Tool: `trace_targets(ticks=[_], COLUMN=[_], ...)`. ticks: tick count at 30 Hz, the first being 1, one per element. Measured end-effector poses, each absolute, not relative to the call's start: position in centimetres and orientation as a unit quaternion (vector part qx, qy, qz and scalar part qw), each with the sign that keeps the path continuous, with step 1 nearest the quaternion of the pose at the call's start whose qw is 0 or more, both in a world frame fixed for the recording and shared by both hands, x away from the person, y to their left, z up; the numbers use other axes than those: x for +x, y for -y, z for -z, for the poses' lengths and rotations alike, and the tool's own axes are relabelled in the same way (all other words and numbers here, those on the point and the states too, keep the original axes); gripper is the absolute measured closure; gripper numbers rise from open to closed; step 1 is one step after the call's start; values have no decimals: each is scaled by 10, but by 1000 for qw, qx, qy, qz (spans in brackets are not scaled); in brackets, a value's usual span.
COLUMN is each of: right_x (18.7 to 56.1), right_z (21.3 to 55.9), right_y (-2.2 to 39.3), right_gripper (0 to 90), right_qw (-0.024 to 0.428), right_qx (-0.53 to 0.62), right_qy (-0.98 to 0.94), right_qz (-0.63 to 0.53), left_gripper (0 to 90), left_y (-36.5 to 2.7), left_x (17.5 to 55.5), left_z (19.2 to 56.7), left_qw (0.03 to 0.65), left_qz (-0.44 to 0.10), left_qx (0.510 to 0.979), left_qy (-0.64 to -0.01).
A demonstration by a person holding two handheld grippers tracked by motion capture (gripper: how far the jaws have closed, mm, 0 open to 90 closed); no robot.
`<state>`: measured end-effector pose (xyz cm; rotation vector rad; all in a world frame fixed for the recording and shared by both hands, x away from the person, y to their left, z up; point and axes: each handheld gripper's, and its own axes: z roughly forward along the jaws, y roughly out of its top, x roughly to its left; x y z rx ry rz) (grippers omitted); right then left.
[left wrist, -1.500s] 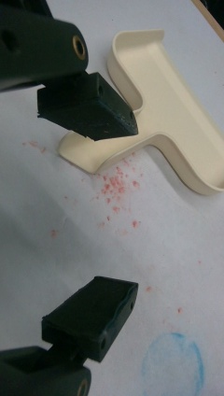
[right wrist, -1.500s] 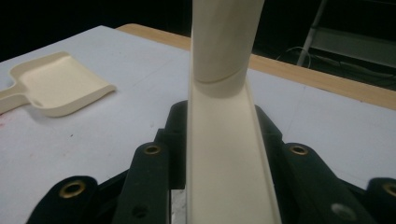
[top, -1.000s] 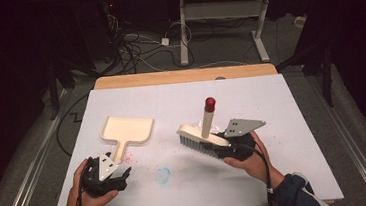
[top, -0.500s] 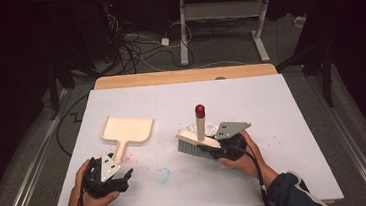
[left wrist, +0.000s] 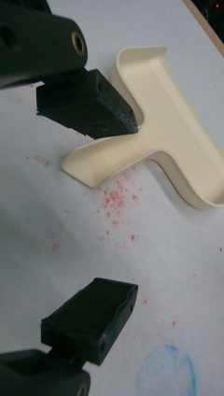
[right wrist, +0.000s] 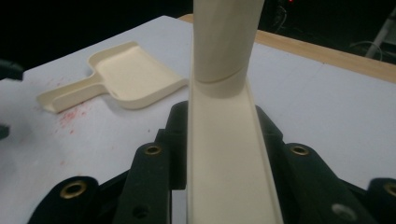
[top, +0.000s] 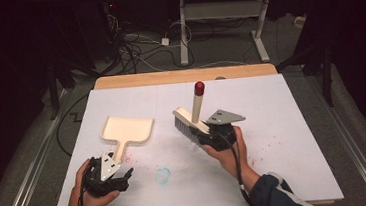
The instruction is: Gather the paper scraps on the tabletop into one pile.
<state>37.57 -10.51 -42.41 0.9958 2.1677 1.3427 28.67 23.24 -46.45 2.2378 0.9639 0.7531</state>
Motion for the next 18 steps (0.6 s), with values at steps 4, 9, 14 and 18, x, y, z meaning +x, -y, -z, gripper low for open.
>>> trace_targets(ticks=[4, 9, 14, 18], right_x=[387, 397, 399, 396], right_z=[437, 452, 451, 444], right_y=[76, 59, 70, 84], right_gripper=[675, 675, 674, 675], right_qw=[214, 234, 252, 253], right_qx=[387, 422, 454, 471], right_qy=[-768, -760, -747, -738], right_qz=[-464, -435, -415, -412], left_gripper=[195, 195, 195, 195], left_y=[-233, -232, -231, -229], left_x=[286, 285, 285, 285], left_z=[465, 466, 466, 466], left_qw=[294, 296, 297, 296], left_qz=[-280, -275, -274, -274], left_qx=[840, 842, 844, 845], left_qy=[-360, -357, -354, -350])
